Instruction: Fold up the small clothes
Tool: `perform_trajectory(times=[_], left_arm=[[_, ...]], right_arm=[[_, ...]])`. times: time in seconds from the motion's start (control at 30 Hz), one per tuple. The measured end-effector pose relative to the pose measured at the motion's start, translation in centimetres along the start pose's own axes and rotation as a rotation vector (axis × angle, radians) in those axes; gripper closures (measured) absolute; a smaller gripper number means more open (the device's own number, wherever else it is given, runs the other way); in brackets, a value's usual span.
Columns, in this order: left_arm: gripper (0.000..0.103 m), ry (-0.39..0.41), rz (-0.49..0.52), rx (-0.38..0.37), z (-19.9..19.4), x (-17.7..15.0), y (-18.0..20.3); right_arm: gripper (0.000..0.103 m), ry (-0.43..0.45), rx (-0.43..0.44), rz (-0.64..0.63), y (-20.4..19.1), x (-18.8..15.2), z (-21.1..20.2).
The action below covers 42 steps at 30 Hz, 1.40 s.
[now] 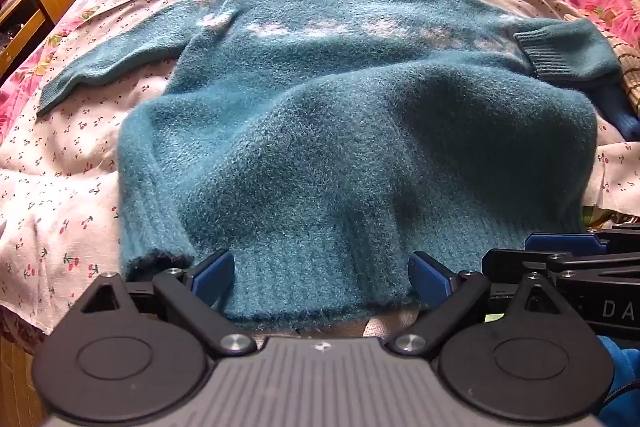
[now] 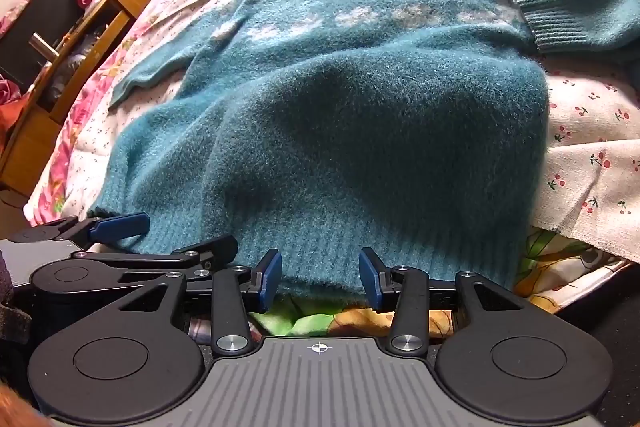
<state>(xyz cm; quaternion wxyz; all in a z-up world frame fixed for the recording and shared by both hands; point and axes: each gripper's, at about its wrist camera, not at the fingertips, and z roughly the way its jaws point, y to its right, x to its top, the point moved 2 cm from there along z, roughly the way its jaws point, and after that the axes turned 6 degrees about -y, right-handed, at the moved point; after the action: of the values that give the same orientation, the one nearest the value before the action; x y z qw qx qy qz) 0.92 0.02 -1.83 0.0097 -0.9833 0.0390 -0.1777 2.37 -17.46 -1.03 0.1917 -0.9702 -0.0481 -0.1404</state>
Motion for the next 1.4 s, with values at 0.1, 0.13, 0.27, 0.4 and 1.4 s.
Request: perform_trajectory(times=[0.1, 0.13, 0.27, 0.4, 1.4], left_arm=[[0.001, 0.000, -0.007, -0.010, 0.16, 0.00, -0.08], [0.001, 0.000, -0.009, -0.012, 0.18, 0.01, -0.09], [0.001, 0.003, -0.011, -0.015, 0.22, 0.09, -0.07], [0.001, -0.001, -0.004, -0.008, -0.02, -0.23, -0.38], [0.000, 0.029, -0.015, 0.008, -0.73, -0.10, -0.14]], right_arm=[[0.061, 0.001, 0.005, 0.003, 0.05, -0.02, 0.00], [0.061, 0.001, 0.007, 0.004, 0.10, -0.04, 0.01], [0.061, 0.004, 0.005, 0.001, 0.13, -0.09, -0.03], [0.061, 0.005, 0.005, 0.002, 0.11, -0.11, -0.05], [0.061, 0.006, 0.000, 0.026, 0.71, -0.35, 0.30]])
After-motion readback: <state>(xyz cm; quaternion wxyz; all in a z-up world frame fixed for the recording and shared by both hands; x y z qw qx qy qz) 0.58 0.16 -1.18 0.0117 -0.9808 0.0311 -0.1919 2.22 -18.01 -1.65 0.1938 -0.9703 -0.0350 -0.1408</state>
